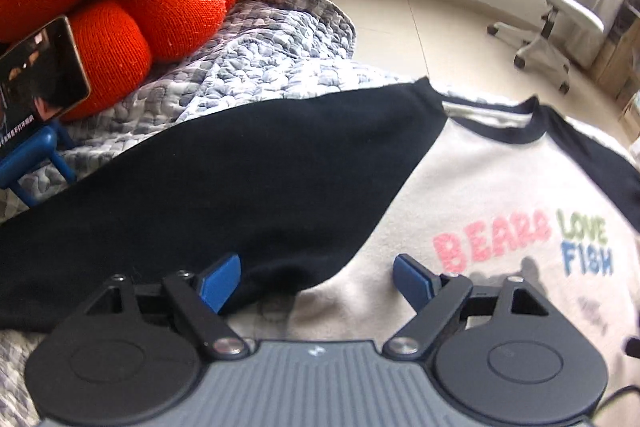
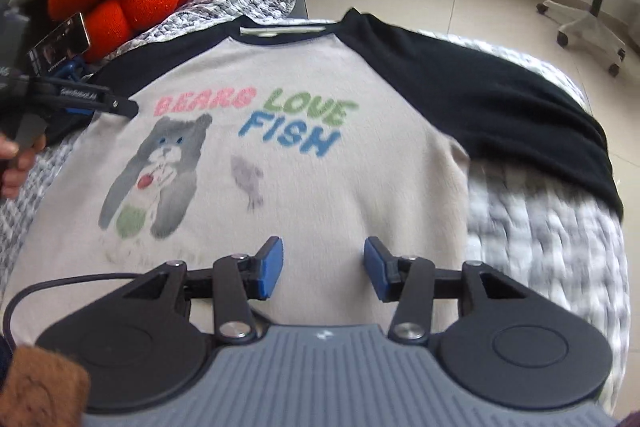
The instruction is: Fold clothes
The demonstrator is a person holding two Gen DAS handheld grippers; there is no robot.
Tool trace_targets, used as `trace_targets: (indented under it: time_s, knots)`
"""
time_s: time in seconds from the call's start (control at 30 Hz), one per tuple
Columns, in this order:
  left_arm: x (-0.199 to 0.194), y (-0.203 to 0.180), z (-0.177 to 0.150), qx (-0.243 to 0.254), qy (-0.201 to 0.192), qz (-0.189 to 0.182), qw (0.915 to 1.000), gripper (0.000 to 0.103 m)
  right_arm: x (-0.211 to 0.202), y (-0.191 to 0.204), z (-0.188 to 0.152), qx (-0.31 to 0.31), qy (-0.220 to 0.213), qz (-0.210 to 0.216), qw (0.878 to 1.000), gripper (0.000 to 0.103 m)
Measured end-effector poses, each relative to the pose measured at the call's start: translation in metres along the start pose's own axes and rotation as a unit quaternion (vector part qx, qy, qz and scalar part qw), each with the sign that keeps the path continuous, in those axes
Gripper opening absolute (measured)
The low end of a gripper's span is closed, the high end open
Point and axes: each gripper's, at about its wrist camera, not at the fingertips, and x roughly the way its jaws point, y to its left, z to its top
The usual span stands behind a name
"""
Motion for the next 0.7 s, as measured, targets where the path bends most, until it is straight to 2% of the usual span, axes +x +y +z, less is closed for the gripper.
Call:
trace_targets:
  time_s: [0.37, 0.7]
  knots:
    - [-0.004, -0.004, -0.008, 0.01, -0.006, 0.012, 0.9999, 0.085, -0.056, 0.008, -0.09, 0.024, 0.006, -0.03, 0.999, 0.05]
    - [-0.023, -0.002, -0.02, 0.003, -0.013, 0.006, 0.9999, 0.085, -0.089, 0.033, -0.141, 0.008, 0.035, -0.037, 0.999, 0.05]
